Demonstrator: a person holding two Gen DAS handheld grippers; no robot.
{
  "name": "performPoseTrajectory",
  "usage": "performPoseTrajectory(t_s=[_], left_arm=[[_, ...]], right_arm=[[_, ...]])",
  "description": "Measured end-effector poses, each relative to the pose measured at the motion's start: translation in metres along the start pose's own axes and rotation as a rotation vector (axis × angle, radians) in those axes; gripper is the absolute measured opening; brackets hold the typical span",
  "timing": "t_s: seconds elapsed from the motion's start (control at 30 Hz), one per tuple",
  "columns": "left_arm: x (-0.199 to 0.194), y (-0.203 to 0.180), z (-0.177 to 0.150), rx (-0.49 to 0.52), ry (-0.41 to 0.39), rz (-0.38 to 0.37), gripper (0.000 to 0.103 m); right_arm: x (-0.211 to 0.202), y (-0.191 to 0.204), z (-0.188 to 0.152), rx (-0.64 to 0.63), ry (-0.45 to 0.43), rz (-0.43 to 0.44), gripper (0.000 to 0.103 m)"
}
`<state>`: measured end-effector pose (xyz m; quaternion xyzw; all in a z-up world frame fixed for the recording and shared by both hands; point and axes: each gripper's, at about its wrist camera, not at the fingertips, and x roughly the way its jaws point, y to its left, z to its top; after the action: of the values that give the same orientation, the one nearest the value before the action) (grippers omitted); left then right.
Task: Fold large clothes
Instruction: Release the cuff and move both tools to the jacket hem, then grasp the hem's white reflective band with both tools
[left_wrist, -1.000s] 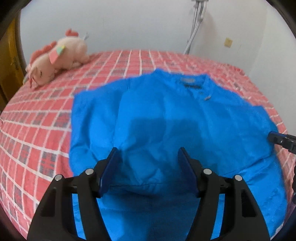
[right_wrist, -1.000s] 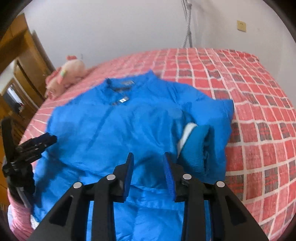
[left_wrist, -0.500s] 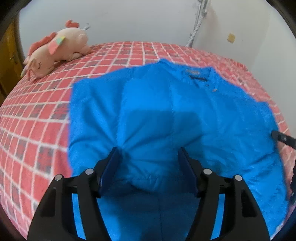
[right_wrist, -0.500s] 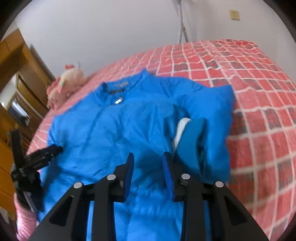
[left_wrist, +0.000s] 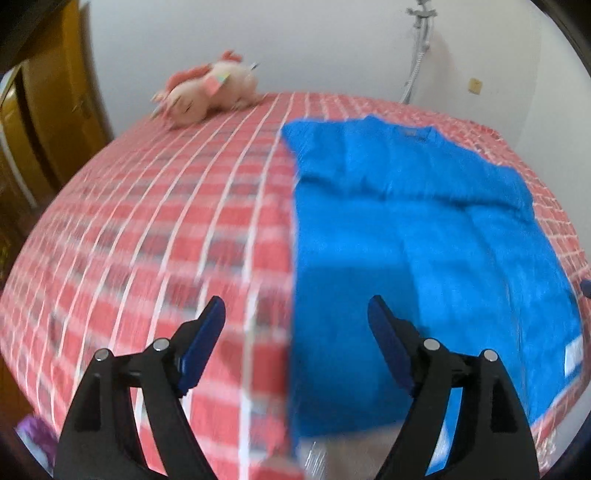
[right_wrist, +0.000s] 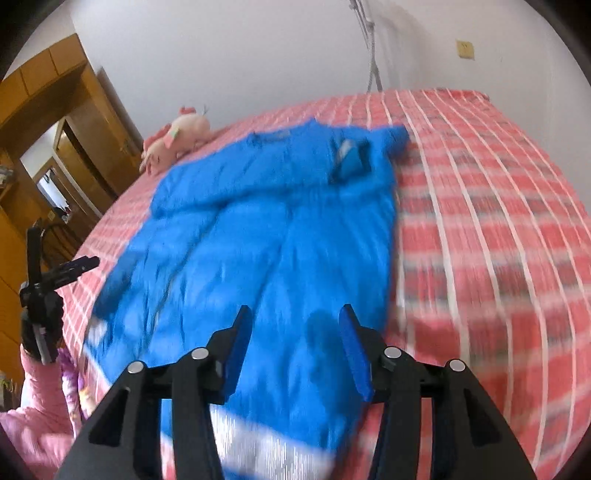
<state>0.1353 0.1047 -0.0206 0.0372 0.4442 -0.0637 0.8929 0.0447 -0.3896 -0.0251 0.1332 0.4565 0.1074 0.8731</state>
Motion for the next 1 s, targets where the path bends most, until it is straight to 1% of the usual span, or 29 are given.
performPoseTrajectory(t_s=[0.13, 0.2, 0.37, 0.43, 0.57, 0.63, 0.73, 0.8, 0.87, 0.9, 0.97, 1.0], left_arm=[[-0.020, 0.015, -0.041, -0.042, 0.030, 0.002, 0.081], [-0.025, 0.017, -0.057, -0.060, 0.039, -0.007, 0.082], [-0.025, 0.015, -0.084, -0.097, 0.088, -0.082, 0.082], [-0.022, 0.012, -0.090, -0.110, 0.105, -0.111, 0.083], [-0.011, 0.005, -0.096, -0.116, 0.131, -0.175, 0.083], [-0.006, 0.001, -0.097, -0.114, 0.139, -0.180, 0.083], [-0.004, -0.005, -0.097, -0.115, 0.134, -0.178, 0.084], [-0.005, -0.008, -0.096, -0.122, 0.139, -0.208, 0.077], [-0.007, -0.011, -0.096, -0.121, 0.147, -0.243, 0.073], [-0.007, -0.013, -0.097, -0.123, 0.155, -0.265, 0.073], [-0.005, -0.014, -0.098, -0.127, 0.156, -0.286, 0.068], [-0.004, -0.014, -0.098, -0.131, 0.156, -0.286, 0.067]], right_arm=[[-0.015, 0.003, -0.035, 0.022, 0.040, 0.027, 0.052], [-0.020, 0.004, -0.049, 0.036, 0.062, 0.021, 0.052], [-0.020, 0.008, -0.073, 0.048, 0.129, 0.006, 0.053], [-0.018, 0.007, -0.077, 0.055, 0.140, 0.004, 0.053], [-0.008, 0.003, -0.083, 0.084, 0.160, 0.031, 0.053], [-0.001, -0.001, -0.084, 0.106, 0.167, 0.052, 0.055], [0.003, -0.003, -0.081, 0.114, 0.152, 0.072, 0.055], [0.005, 0.003, -0.079, 0.088, 0.150, 0.080, 0.054], [0.005, 0.010, -0.079, 0.044, 0.143, 0.081, 0.050], [0.005, 0.012, -0.078, 0.031, 0.139, 0.086, 0.050], [0.008, 0.010, -0.078, 0.033, 0.146, 0.101, 0.050], [0.011, 0.007, -0.079, 0.044, 0.147, 0.116, 0.050]])
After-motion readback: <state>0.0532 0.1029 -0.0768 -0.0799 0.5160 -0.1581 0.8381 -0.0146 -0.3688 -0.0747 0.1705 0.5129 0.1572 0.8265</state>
